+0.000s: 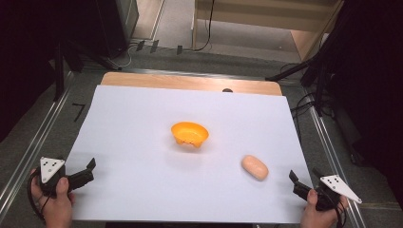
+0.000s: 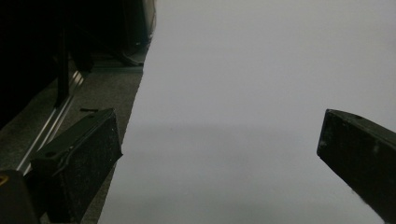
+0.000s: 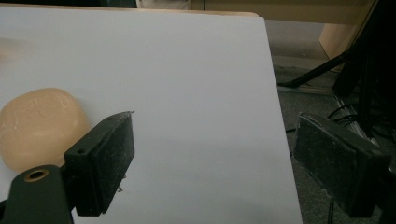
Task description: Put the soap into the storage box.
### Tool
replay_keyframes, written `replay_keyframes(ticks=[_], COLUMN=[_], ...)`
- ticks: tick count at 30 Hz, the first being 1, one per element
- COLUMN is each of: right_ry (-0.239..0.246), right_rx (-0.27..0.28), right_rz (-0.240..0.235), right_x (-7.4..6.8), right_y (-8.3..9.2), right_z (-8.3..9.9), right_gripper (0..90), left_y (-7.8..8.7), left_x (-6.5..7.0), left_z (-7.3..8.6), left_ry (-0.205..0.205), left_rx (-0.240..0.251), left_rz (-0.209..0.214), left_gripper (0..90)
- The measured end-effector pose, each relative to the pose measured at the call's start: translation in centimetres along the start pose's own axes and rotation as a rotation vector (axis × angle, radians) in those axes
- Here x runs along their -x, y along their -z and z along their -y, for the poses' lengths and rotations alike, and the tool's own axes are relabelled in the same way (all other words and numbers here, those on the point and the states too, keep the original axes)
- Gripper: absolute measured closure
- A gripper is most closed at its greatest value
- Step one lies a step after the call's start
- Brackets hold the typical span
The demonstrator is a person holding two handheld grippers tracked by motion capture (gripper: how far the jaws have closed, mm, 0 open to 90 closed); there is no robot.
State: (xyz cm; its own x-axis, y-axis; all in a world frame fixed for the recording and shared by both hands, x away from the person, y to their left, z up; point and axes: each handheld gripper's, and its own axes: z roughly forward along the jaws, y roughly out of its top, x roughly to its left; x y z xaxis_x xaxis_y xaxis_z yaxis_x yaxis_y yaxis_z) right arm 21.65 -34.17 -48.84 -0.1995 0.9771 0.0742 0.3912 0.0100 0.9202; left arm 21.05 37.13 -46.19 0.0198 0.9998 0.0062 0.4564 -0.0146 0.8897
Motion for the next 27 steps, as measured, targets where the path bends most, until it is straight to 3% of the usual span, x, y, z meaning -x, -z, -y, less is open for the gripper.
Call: replay_keyframes(ticks=[7, 15, 16, 19, 23, 27], right_ry=[-0.008, -0.032, -0.029, -0.009, 0.004, 0.057], right_rx=[-0.001, -0.048, -0.054, -0.069, -0.106, -0.151], right_rz=[-0.002, -0.073, -0.096, -0.1, -0.149, -0.162], right_x=[0.1, 0.5, 0.5, 0.5, 0.5, 0.0], right_y=[0.0, -0.1, 0.1, 0.2, 0.3, 0.2], right_z=[-0.1, -0.4, -0.5, -0.6, -1.0, -1.3], right_gripper=[13.3, 11.7, 11.7, 11.6, 3.2, 0.4], left_y=[0.0, 0.0, 0.0, 0.0, -0.1, -0.1], left_x=[0.0, 0.0, 0.0, 0.0, 0.0, 0.0], left_z=[0.0, 0.0, 0.0, 0.0, 0.0, 0.0], left_ry=[0.002, 0.002, -0.002, -0.004, -0.002, -0.005], left_rx=[0.001, -0.002, -0.003, -0.002, -0.003, -0.005], left_rz=[0.005, 0.005, 0.005, 0.004, 0.007, 0.009], left_gripper=[0.1, 0.1, 0.1, 0.1, 0.1, 0.1])
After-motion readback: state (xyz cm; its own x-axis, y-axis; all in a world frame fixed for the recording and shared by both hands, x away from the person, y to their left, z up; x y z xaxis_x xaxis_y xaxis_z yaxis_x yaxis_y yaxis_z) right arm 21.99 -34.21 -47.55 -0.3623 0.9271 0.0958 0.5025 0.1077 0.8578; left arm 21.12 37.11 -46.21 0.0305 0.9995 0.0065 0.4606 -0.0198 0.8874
